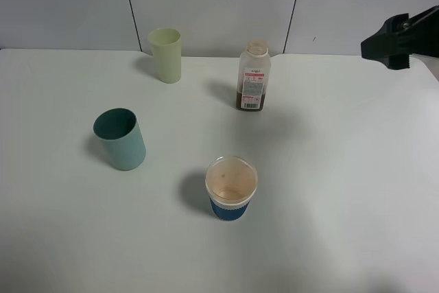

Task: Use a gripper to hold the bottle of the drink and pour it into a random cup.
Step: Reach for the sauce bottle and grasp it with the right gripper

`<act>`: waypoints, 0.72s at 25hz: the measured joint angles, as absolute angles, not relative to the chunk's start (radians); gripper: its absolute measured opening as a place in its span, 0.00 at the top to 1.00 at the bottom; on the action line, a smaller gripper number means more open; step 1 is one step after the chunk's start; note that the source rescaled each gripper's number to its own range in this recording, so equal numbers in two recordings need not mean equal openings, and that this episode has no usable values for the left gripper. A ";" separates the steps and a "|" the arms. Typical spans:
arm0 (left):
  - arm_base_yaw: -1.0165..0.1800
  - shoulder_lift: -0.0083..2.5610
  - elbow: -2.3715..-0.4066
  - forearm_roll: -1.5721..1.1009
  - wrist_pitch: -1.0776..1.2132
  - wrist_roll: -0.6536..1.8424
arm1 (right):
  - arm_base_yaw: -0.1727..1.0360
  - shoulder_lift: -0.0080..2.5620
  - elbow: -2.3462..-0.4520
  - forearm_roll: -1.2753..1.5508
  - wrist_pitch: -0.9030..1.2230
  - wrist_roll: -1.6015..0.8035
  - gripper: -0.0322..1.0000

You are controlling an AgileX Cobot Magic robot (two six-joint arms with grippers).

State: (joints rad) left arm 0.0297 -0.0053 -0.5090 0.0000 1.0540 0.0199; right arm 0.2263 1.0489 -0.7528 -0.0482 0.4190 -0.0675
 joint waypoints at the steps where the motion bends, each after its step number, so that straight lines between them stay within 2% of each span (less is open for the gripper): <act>1: 0.030 -0.005 -0.509 0.000 1.054 0.020 | 0.226 1.069 -0.753 -0.059 0.406 -0.067 0.24; 14: 0.030 -0.005 -0.509 0.000 1.054 0.020 | 0.225 1.312 -0.756 -0.058 0.244 -0.059 0.24; 18: 0.030 -0.005 -0.509 0.000 1.054 0.020 | 0.225 1.359 -0.756 -0.120 0.212 0.031 0.25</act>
